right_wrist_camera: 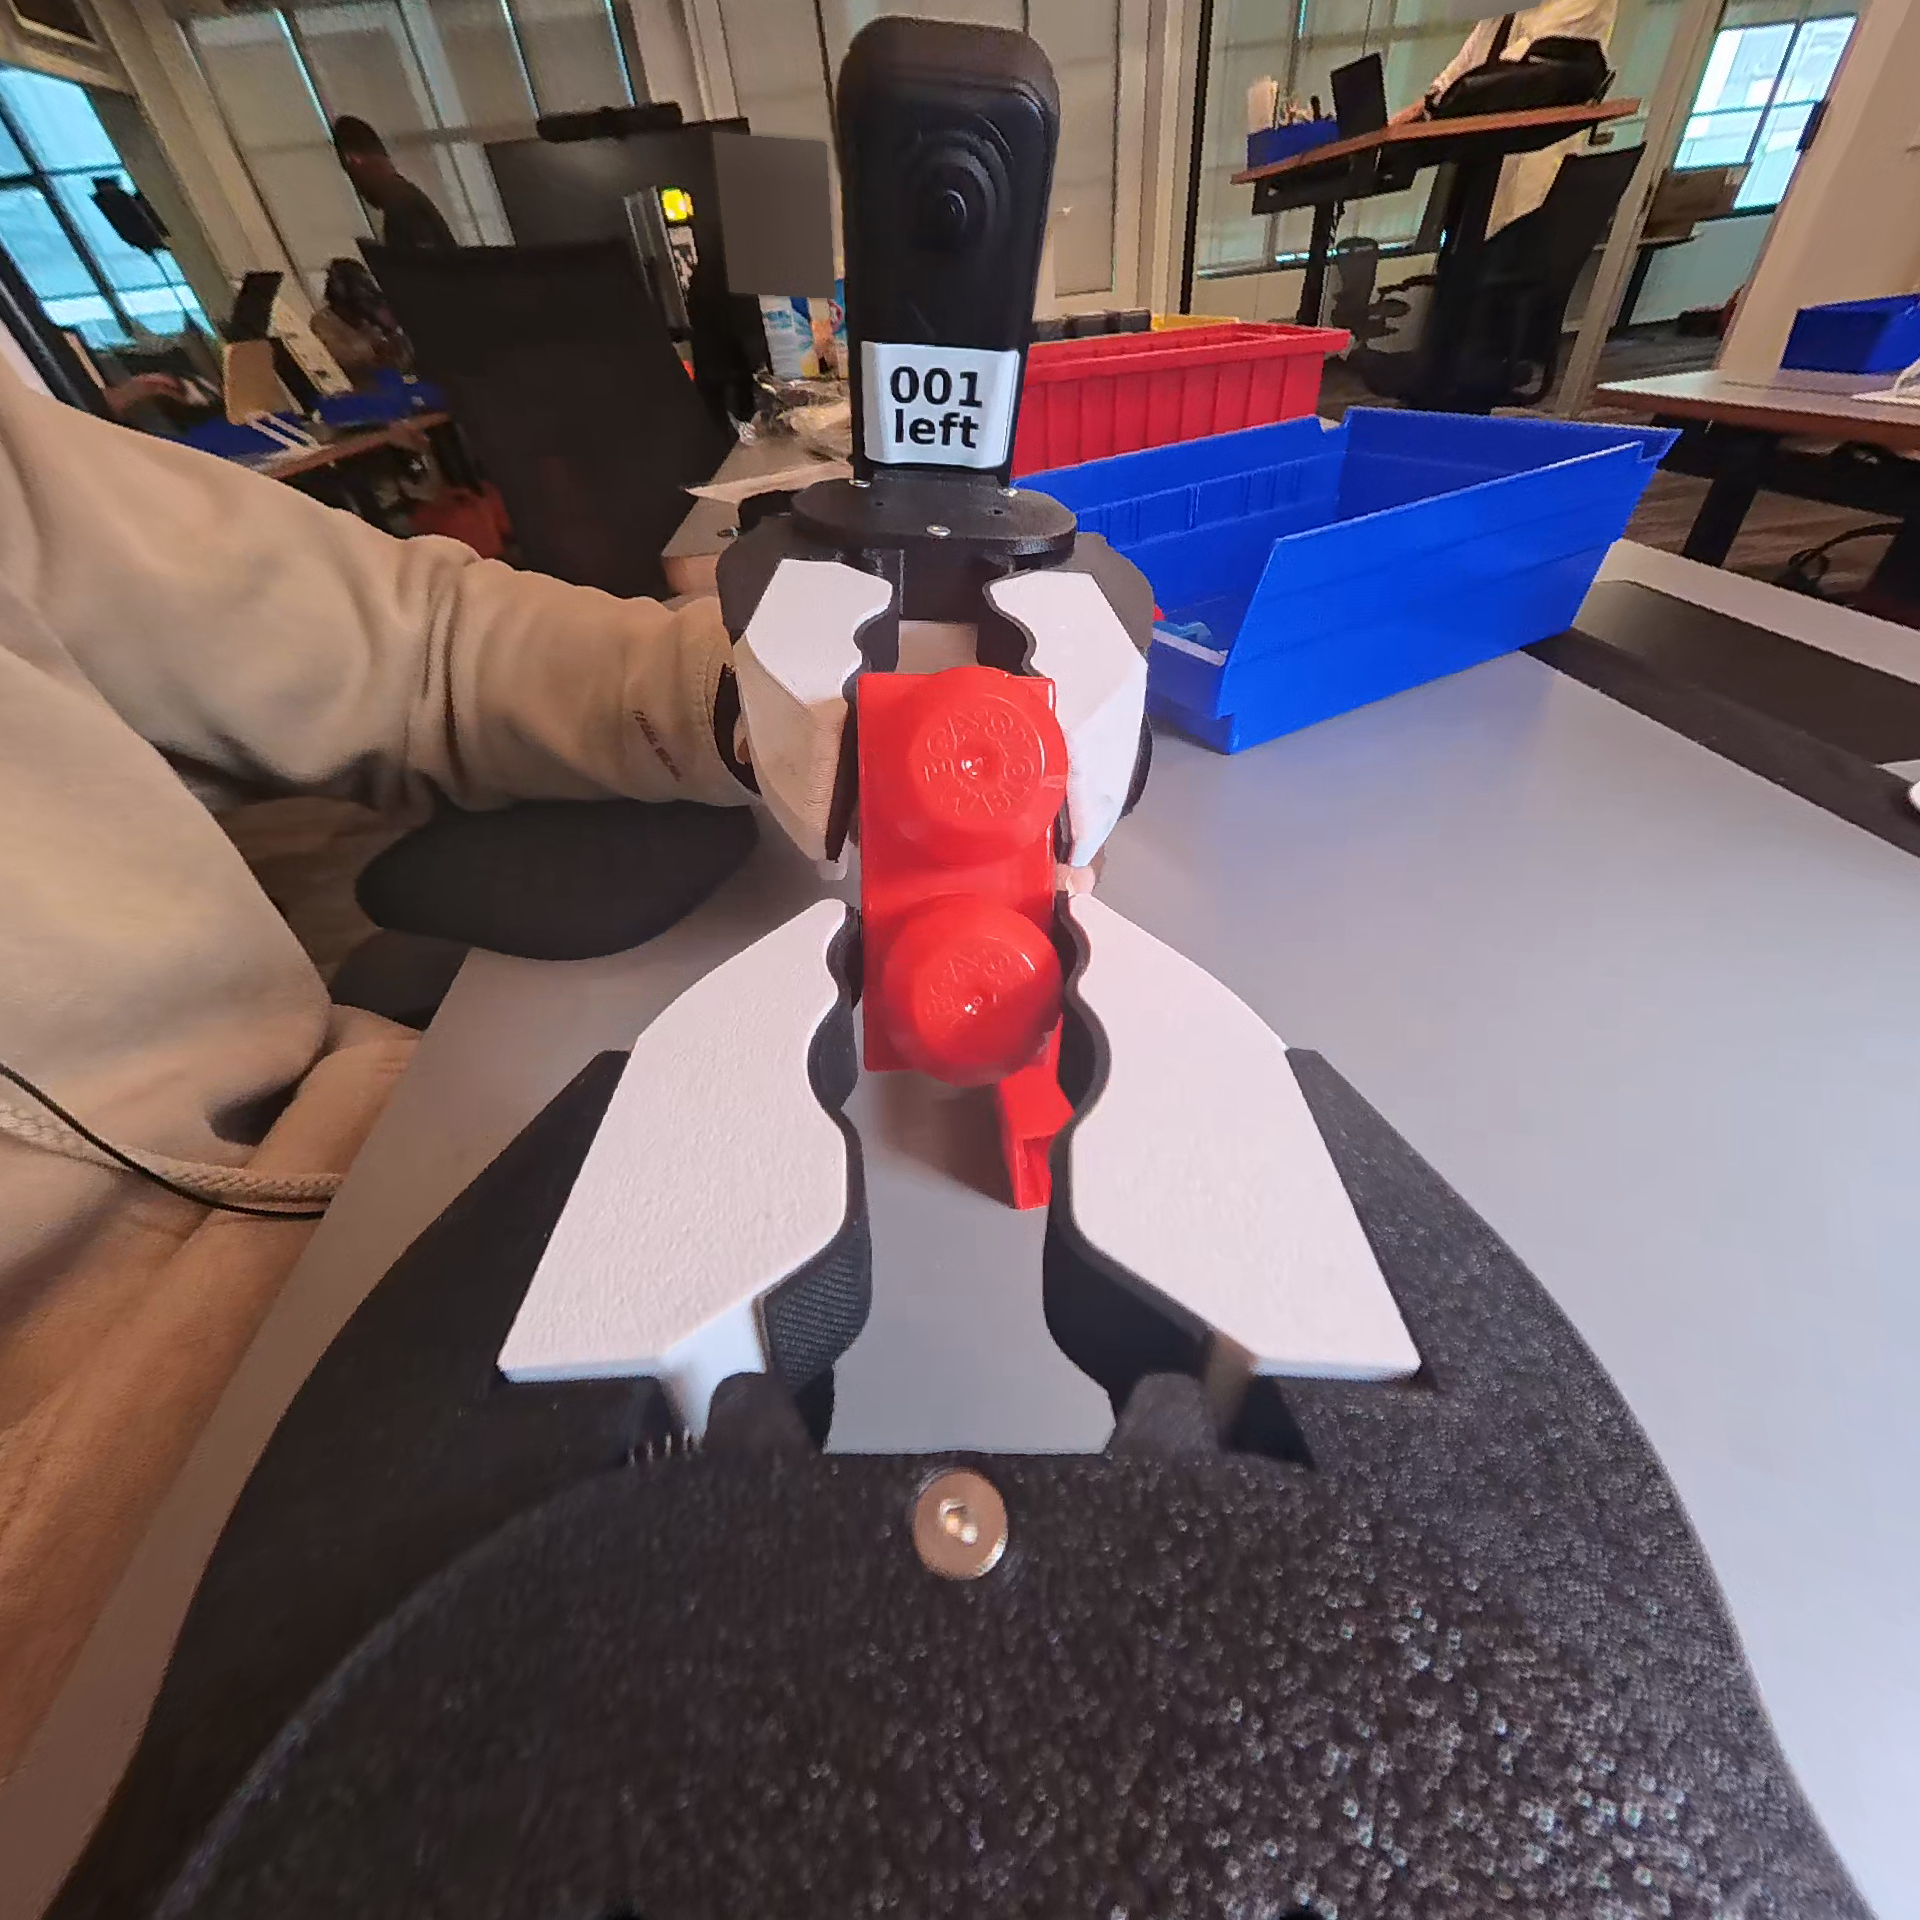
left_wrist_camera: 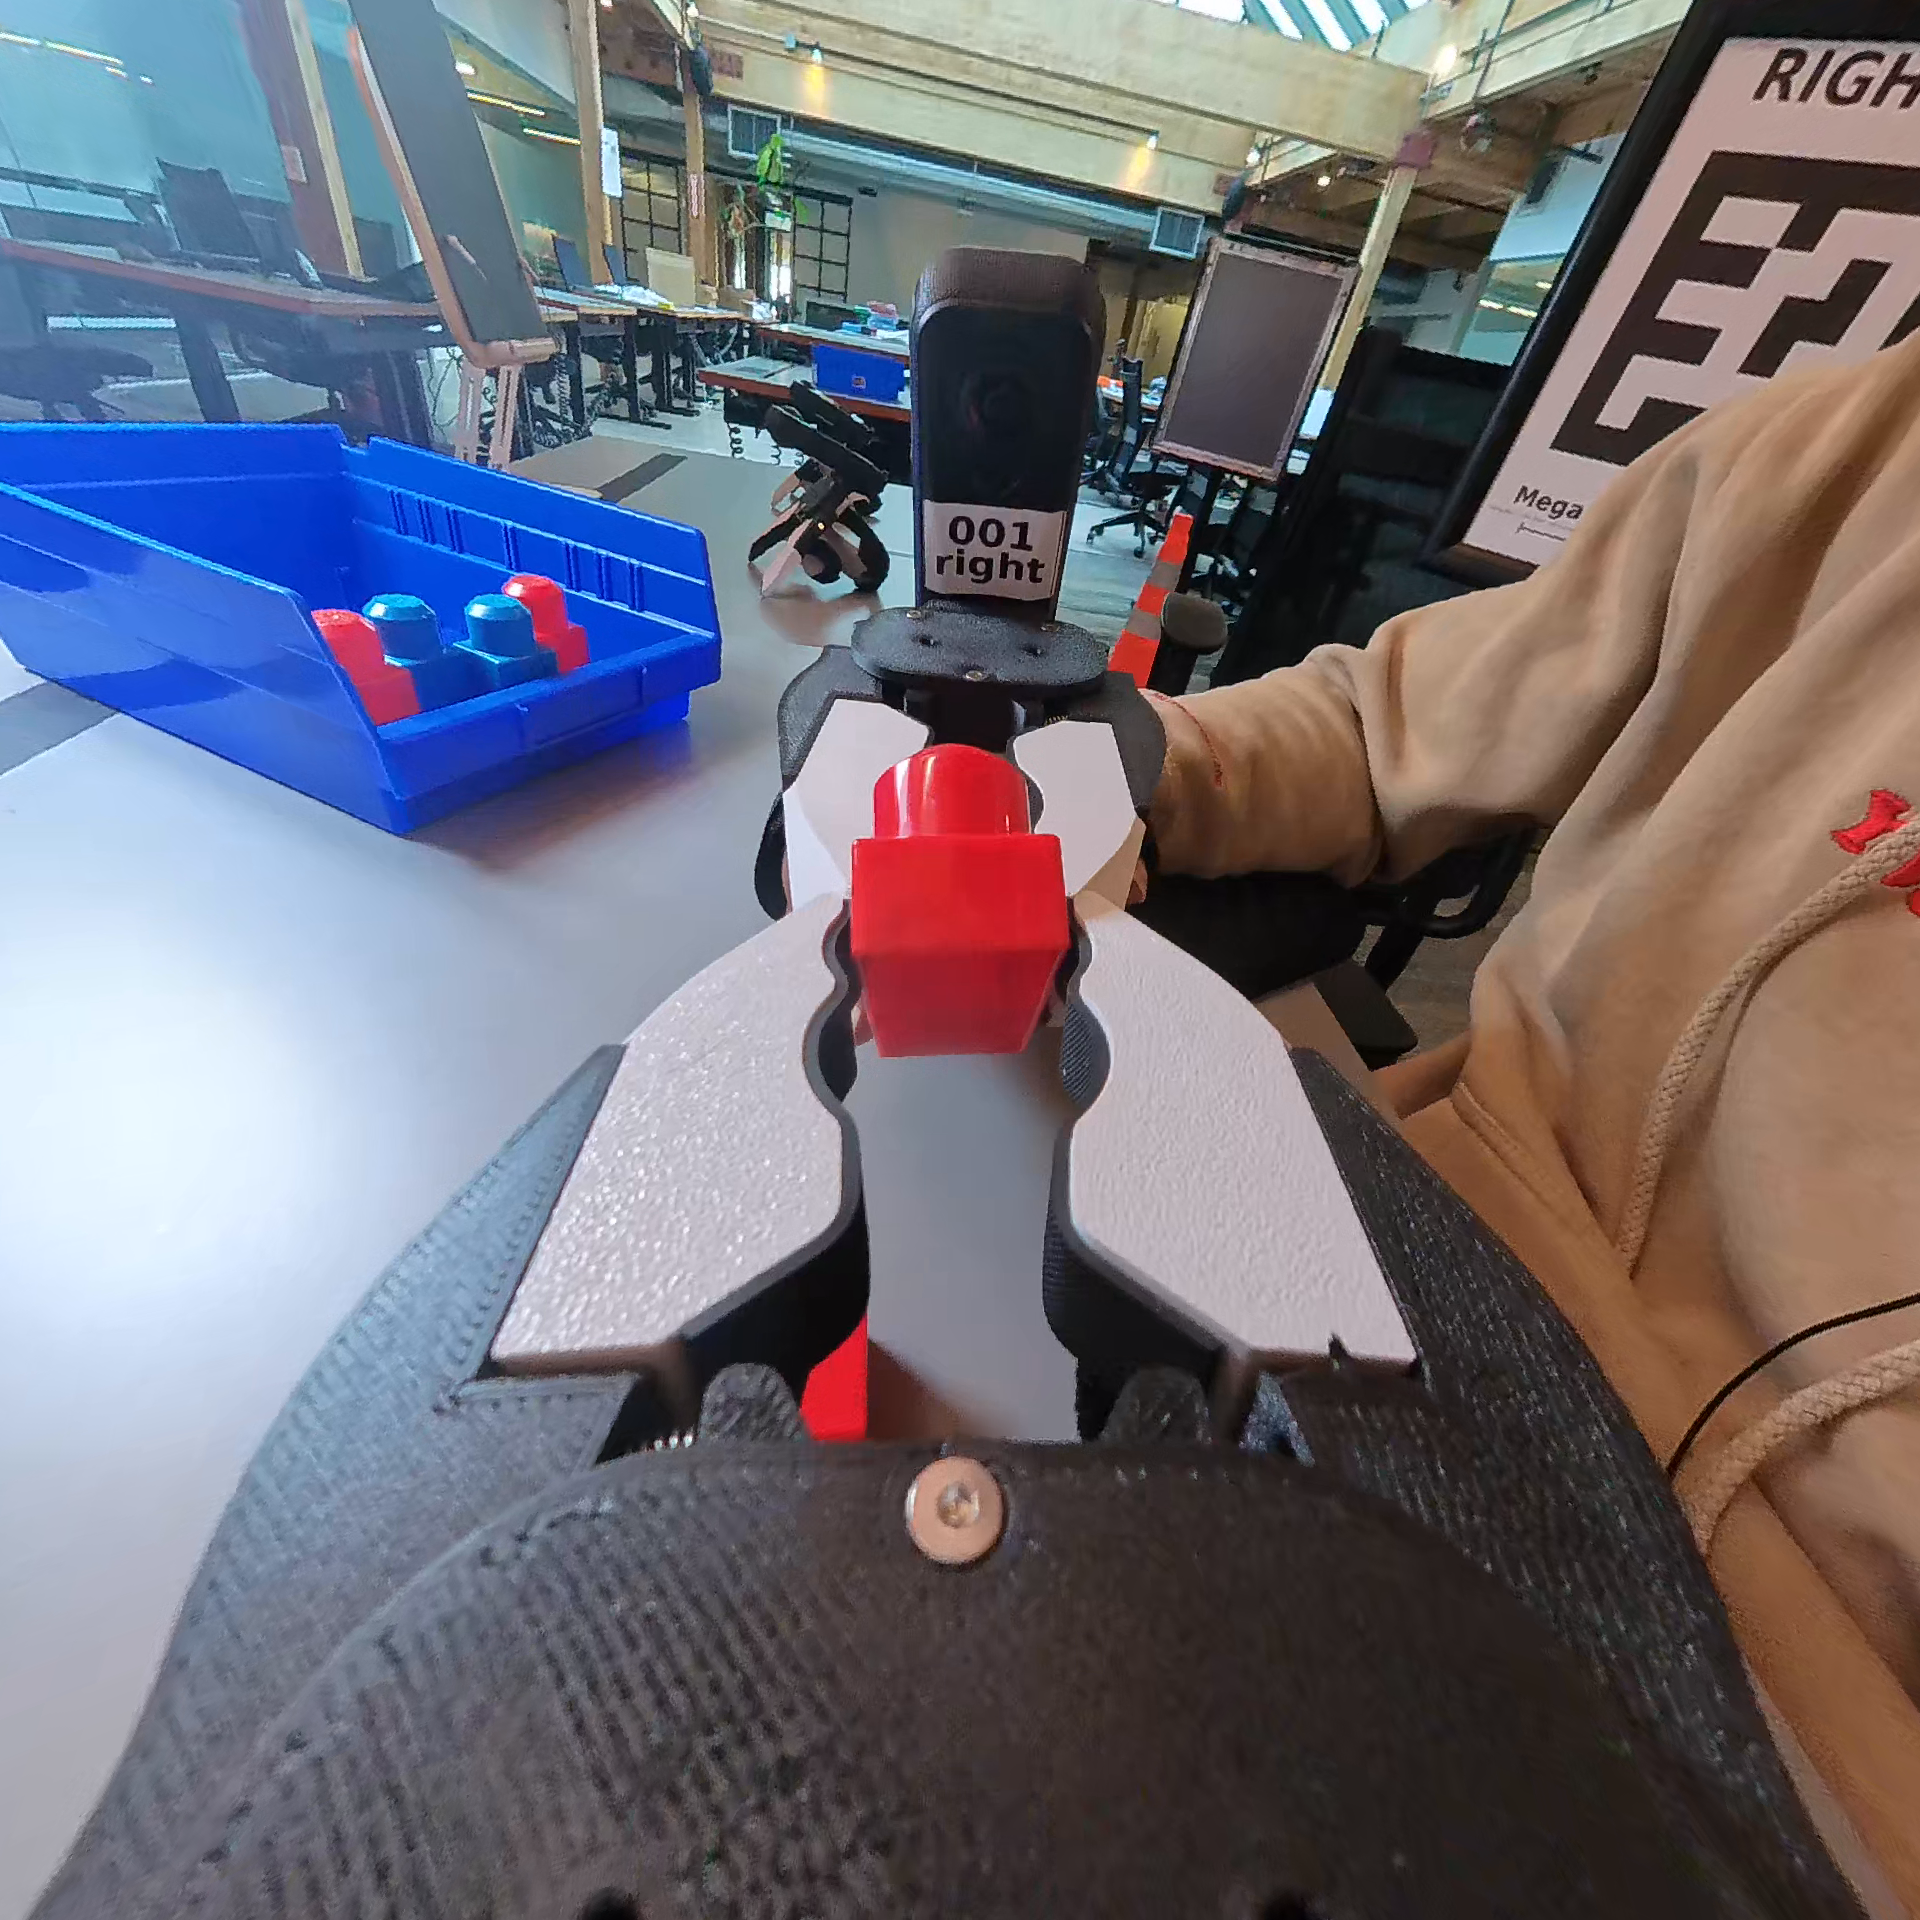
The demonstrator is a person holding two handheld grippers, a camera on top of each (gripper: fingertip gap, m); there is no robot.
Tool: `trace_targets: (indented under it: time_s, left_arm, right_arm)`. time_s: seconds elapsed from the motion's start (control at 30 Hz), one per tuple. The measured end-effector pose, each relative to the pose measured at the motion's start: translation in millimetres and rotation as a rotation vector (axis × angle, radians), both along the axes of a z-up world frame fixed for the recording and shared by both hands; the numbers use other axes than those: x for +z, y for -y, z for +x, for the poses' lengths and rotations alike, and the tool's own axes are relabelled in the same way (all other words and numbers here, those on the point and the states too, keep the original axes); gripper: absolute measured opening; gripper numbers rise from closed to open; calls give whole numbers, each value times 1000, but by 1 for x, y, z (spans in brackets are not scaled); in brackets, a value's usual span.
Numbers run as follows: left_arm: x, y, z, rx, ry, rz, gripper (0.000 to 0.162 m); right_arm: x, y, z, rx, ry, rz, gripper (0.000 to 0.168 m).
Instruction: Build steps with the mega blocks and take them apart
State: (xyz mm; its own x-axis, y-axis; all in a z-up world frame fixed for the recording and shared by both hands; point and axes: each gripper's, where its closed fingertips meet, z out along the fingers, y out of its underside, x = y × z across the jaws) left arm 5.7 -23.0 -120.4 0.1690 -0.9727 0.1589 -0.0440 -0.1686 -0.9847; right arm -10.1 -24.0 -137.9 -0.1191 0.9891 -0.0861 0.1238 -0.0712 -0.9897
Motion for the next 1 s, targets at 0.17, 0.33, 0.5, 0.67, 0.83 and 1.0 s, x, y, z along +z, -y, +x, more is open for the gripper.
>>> trace_targets:
  time_s: [0.17, 0.33, 0.5, 0.67, 0.83, 1.0]
  left_arm:
    - [-4, -1, -2, 9, -37, 10, 36]
    - [17, -13, -22, 79, 25, 58, 36]
    - [24, -33, -53, 159, 72, 50, 36]
    - [5, -50, -59, 226, -6, 42, 36]
    - [-8, -77, -82, 390, -38, 21, 36]
    - [-21, -96, -102, 485, -69, -6, 36]
  right_arm:
    - [-5, -2, -2, -21, 27, 16, 36]
    - [-24, -18, -1, -90, 136, 44, 44]
    - [-76, -24, -13, -103, 408, 160, 60]
    - [-88, -20, -39, -40, 585, 354, 61]
    - [-100, -13, -46, 101, 800, 482, 57]
    - [-96, -2, -46, 251, 1010, 509, 49]
